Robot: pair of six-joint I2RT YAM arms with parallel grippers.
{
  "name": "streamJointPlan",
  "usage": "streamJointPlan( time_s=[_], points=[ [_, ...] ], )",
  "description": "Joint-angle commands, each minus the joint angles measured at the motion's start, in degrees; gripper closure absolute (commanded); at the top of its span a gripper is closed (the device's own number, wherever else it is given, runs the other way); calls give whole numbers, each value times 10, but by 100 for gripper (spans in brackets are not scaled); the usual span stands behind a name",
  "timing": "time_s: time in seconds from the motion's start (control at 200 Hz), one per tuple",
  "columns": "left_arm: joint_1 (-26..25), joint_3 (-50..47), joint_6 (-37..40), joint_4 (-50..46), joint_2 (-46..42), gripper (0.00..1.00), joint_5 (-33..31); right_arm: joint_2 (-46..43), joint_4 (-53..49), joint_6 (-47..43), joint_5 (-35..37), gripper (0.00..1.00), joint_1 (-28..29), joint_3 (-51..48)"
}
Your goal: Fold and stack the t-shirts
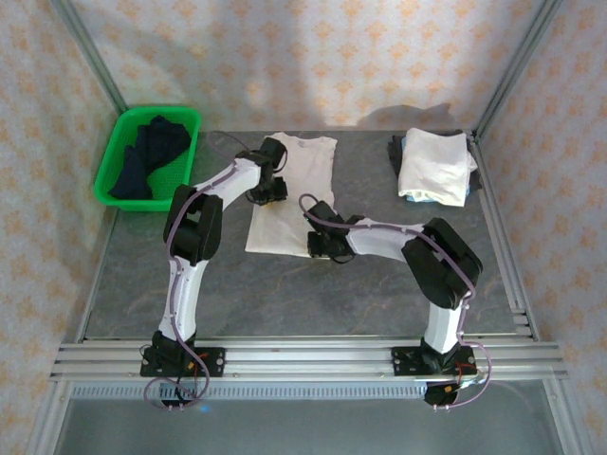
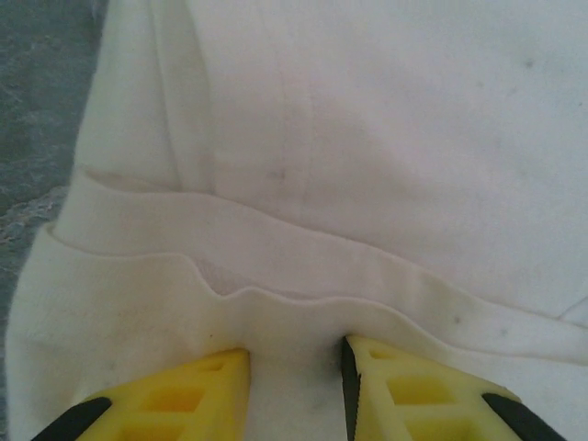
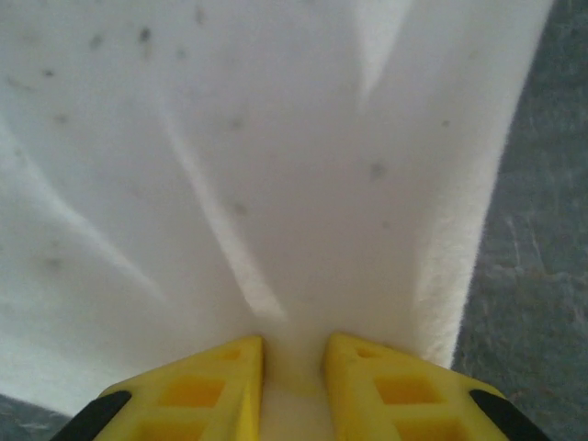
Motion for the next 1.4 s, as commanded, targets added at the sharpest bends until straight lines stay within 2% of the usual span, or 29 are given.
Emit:
streamJointPlan(
  time_s=[0.0,0.09,0.22,0.36,0.5,0.611,0.676,0.866,1.061,1.171,1.306,1.391],
  points=[
    [5,21,-1,-33,0,66,-22,0,-43,30,-2,75,0,-51],
    [4,3,3,-20,-34,57,-14,-33,-48,31,7,73,0,-66],
    [2,-41,11,-12,-108,52,-13,-83,-89,27,41,71,1,-52],
    [2,-177,8,33,-227,49,-6,-126,-94,38,44,57,1,-66],
    [-12,-338,1,102,-315,49,37,-135,-87,56,47,51,1,-95],
    [-22,-431,-2,143,-342,50,68,-122,-58,63,7,50,1,-107],
    [-24,-474,-29,175,-350,51,89,-115,-54,67,4,50,1,-107],
    [-37,-538,-50,232,-356,51,113,-115,-42,75,2,50,1,-110],
    [-38,-564,-53,237,-350,57,107,-104,-30,78,-6,51,1,-111],
    [-39,-569,-60,259,-345,63,128,-91,-30,78,-6,52,1,-105],
    [-44,-562,-68,275,-341,72,136,-73,-34,82,-7,62,1,-99],
    [-49,-560,-75,289,-342,86,149,-72,-49,84,14,75,1,-94]
  ],
)
